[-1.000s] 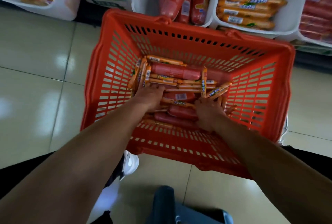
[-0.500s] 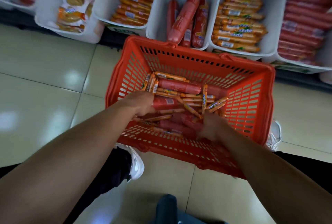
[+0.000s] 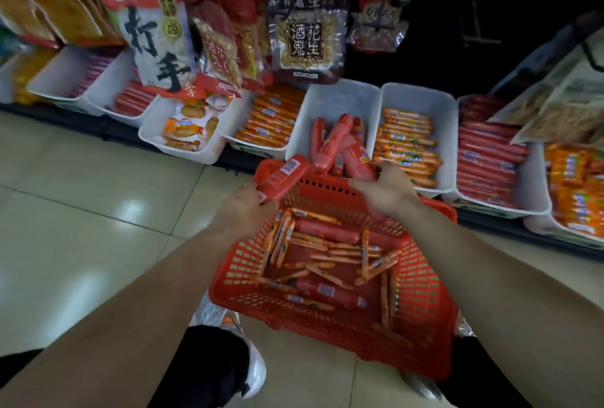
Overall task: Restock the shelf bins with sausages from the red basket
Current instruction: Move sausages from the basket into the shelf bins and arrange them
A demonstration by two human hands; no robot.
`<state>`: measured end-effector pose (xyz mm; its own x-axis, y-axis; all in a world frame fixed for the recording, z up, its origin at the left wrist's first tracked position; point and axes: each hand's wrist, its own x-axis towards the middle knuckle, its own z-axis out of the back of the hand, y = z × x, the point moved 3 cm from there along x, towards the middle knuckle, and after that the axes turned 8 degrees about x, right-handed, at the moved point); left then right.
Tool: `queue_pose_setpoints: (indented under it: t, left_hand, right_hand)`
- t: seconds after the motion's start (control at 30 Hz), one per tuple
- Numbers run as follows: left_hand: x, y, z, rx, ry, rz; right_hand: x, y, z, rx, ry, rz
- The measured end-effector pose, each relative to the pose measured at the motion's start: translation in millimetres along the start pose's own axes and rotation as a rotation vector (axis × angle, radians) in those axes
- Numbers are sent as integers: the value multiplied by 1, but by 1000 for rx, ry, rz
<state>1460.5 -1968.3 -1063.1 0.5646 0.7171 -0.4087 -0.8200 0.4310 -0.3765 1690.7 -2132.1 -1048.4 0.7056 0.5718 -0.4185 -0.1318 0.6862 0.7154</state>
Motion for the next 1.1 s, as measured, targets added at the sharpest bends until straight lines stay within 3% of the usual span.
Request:
queue_pose_setpoints:
  t: [0.13, 0.27, 0.43, 0.6, 0.7, 0.77, 0.83, 0.9, 0.97, 1.03, 1.1]
  left_hand:
    - [24, -3, -5, -38, -36, 36]
    - [68, -21, -10, -44, -73, 29]
    - [134, -82, -20, 43, -149, -29]
    - [167, -116, -44, 200, -163, -28]
    - [152, -102, -43, 242, -192, -59]
    - [122, -91, -38, 213, -310, -177]
    - [83, -76, -48, 131, -346, -318]
    - [47, -56, -76, 141, -206, -382]
    - [35, -31, -117, 320, 24, -347]
    - [36, -9, -156, 506, 231, -307]
    - [41, 7, -187, 515, 345, -325]
  right_hand:
    - [57, 23, -16, 40, -41, -204]
    - [112, 17, -39, 43, -176, -258]
    - [96, -1, -46, -344, -303, 11]
    - [53, -51, -38, -225, -359, 375]
    - [22, -62, -47, -351, -405, 528]
    - [0, -76, -59, -429, -374, 605]
    - [-12, -104, -76, -513, -165, 516]
    - [-7, -145, -95, -572, 137, 223]
    - [2, -176, -110, -646, 305, 63]
    - [17, -190, -120, -667, 304, 74]
    - [41, -191, -133, -639, 280, 134]
